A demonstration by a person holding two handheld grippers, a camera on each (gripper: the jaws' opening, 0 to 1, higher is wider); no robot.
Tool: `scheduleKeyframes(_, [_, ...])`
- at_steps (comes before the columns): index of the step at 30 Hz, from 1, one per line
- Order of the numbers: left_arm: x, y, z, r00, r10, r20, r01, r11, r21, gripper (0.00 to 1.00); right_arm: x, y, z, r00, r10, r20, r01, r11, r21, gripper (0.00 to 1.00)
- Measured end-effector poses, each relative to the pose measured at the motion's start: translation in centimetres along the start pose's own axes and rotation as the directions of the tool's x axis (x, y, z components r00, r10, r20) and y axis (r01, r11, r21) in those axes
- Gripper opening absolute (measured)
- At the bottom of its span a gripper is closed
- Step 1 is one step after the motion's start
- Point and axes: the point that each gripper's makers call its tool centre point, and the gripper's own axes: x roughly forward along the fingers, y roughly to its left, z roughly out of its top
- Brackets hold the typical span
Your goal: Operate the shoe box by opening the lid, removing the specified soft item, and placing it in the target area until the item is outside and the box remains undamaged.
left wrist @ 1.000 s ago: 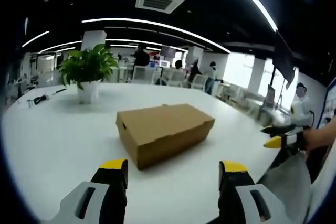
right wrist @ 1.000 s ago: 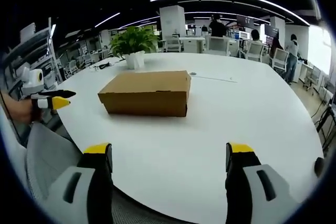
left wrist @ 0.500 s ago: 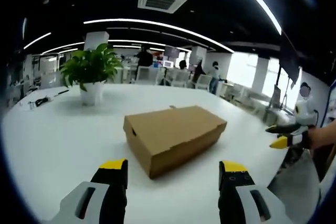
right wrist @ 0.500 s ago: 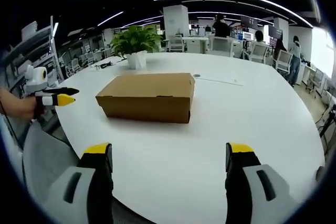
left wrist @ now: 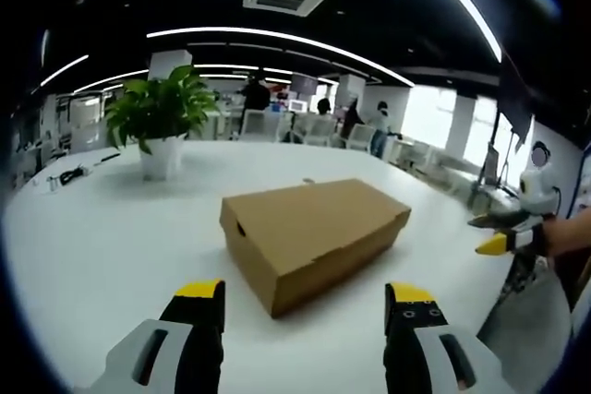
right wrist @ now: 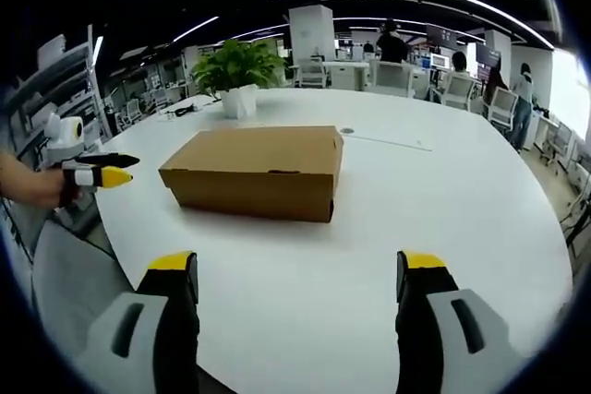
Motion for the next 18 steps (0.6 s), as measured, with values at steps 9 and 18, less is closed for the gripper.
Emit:
scheduleKeyframes(9, [2.0, 0.5, -0.5, 1.0, -0.004, -0.02, 0.004, 1.0, 0.001, 0.69, 1.9, 0.0, 0.7, 1.0, 0.008, 0.002, -0.008, 1.0, -0.001, 0.84])
scheduleKeyframes(18, [3.4, 1.1, -0.5, 1.0, 0.007, -0.028, -0.008, 1.0, -0.007, 0.69, 3.8, 0.3, 0.6, 0.999, 0.032, -0.018, -0.032, 0.999, -0.013, 0.83])
